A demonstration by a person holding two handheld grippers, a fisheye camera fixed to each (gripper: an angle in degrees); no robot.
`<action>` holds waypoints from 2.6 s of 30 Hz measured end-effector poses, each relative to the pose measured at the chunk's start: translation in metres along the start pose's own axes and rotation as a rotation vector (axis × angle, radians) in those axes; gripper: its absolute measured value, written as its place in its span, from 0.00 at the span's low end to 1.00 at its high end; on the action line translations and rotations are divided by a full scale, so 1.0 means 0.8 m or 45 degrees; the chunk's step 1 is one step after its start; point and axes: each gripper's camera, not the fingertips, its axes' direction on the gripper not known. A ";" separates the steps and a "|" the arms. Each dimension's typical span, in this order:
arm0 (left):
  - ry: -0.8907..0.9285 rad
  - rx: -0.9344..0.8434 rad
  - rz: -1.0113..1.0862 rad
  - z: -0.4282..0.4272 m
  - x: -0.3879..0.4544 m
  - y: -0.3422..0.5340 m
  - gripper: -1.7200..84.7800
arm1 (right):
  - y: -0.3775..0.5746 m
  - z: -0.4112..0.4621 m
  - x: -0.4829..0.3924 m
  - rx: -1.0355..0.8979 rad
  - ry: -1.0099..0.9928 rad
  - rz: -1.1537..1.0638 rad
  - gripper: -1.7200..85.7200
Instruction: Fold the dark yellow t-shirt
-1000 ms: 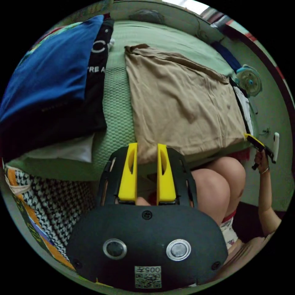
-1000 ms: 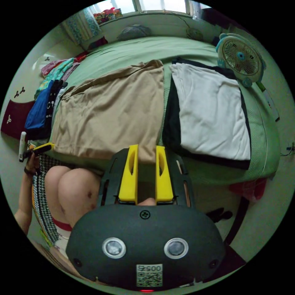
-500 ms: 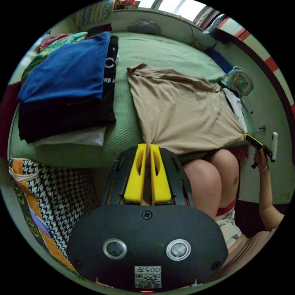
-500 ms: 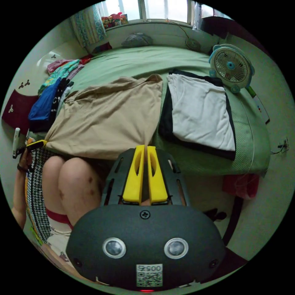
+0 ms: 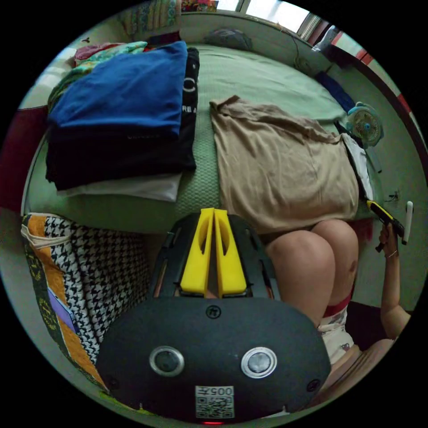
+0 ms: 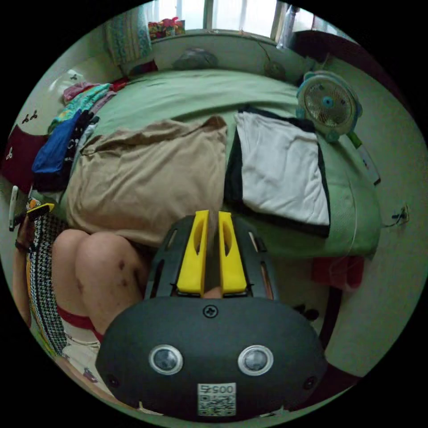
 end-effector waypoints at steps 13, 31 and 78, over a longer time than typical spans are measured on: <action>-0.025 0.121 0.118 0.089 0.089 -0.159 0.01 | -0.169 0.104 -0.124 0.008 -0.062 -0.176 0.08; 0.019 0.304 0.023 0.114 0.087 -0.256 0.01 | -0.292 0.129 -0.110 0.055 -0.060 0.015 0.07; 0.267 0.151 0.622 0.168 0.629 -0.021 0.13 | -0.011 -0.099 0.109 0.094 0.022 0.119 0.08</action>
